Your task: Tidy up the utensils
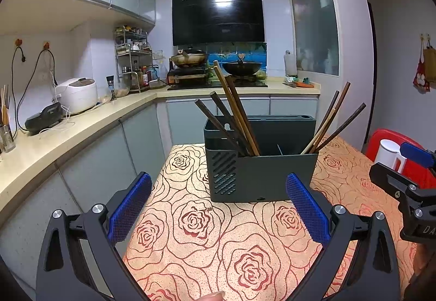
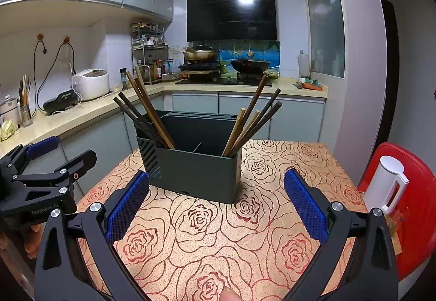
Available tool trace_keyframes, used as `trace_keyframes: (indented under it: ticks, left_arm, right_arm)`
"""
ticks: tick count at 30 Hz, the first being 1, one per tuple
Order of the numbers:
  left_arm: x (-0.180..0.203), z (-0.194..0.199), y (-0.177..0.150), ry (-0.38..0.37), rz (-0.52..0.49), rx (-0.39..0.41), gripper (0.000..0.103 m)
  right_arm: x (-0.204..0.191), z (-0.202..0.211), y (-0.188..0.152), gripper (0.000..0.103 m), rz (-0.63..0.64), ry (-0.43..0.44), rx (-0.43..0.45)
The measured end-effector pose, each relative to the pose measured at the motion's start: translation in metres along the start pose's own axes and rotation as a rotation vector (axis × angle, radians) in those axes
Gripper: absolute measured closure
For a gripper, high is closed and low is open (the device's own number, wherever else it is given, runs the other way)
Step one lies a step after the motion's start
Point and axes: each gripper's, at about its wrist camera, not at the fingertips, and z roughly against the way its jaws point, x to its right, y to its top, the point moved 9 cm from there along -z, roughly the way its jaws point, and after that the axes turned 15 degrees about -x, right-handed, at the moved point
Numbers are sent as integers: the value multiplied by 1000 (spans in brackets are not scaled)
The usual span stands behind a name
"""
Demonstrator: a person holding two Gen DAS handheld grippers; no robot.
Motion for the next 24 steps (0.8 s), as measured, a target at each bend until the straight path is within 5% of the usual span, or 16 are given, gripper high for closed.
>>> trace_keyframes:
  ticks: [24]
  left_arm:
    - [1, 0, -1, -3, 4, -2, 7]
  right_arm:
    - [1, -1, 0, 7, -6, -2, -2]
